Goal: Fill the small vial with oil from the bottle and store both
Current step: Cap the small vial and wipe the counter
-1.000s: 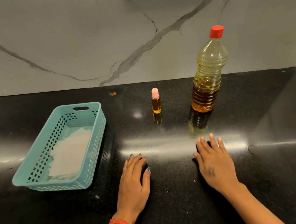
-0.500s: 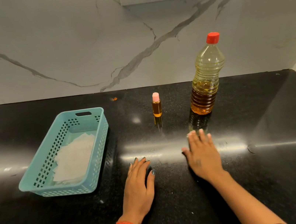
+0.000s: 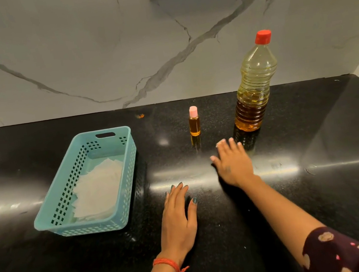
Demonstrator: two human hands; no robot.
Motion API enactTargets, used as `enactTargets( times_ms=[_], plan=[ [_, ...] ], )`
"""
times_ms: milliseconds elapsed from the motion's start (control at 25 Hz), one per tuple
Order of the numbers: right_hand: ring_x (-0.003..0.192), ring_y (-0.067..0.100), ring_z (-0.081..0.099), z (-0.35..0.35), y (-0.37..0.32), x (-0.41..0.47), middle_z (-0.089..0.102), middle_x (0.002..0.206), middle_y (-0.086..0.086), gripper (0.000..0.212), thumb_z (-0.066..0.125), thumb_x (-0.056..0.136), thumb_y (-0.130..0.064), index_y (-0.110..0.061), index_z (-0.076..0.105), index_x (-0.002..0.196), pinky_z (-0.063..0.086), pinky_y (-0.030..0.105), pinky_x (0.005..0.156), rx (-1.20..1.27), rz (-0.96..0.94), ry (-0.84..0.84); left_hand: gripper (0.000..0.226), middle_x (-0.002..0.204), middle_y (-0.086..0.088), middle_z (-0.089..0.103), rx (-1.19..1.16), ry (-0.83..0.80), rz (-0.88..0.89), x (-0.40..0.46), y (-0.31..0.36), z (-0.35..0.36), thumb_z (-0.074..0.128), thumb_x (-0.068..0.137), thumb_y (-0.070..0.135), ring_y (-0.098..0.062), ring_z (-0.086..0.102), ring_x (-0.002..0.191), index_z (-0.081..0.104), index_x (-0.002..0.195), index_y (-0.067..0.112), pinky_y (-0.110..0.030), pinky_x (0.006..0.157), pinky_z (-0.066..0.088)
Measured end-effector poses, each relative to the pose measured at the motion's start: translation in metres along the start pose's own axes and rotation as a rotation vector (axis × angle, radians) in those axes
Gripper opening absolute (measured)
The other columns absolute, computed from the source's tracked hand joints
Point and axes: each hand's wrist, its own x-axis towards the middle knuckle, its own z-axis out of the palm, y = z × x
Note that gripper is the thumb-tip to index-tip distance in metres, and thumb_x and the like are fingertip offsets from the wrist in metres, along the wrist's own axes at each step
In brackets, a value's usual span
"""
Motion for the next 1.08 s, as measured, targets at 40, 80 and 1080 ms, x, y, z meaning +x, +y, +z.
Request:
enactTargets(
  times_ms=[40,80,1080],
  plan=[
    [0.144,0.029,-0.001,0.0,0.011,0.004,0.007,0.157,0.011,0.062,0.014,0.099,-0.045,-0.007,0.008,0.148,0.0,0.042,0.118,0.006,0.044,-0.012,0.042,0.143,0.007,0.036,-0.001,-0.001,-0.002,0.0,0.0,0.0,0.045,0.095,0.026,-0.006,0.02,0.138,0.041,0.135,0.018,-0.021,0.113,0.011],
    [0.144,0.029,-0.002,0.0,0.015,0.004,0.007,0.157,0.012,0.062,0.015,0.099,-0.044,-0.006,0.007,0.148,0.0,0.042,0.118,0.006,0.061,-0.015,0.042,0.144,0.006,0.037,-0.002,-0.002,-0.004,0.0,0.0,0.0,0.045,0.095,0.025,-0.006,0.021,0.138,0.041,0.135,0.018,-0.021,0.113,0.011],
    [0.144,0.025,-0.009,0.005,0.021,-0.089,0.005,0.158,0.003,0.058,0.012,0.099,-0.044,-0.015,0.007,0.149,-0.004,0.04,0.116,0.019,-0.03,0.024,0.037,0.14,-0.003,0.046,-0.171,0.069,-0.167,0.012,0.012,0.008,0.045,0.094,0.022,-0.015,0.035,0.134,0.047,0.131,0.015,-0.03,0.11,0.027]
  ],
)
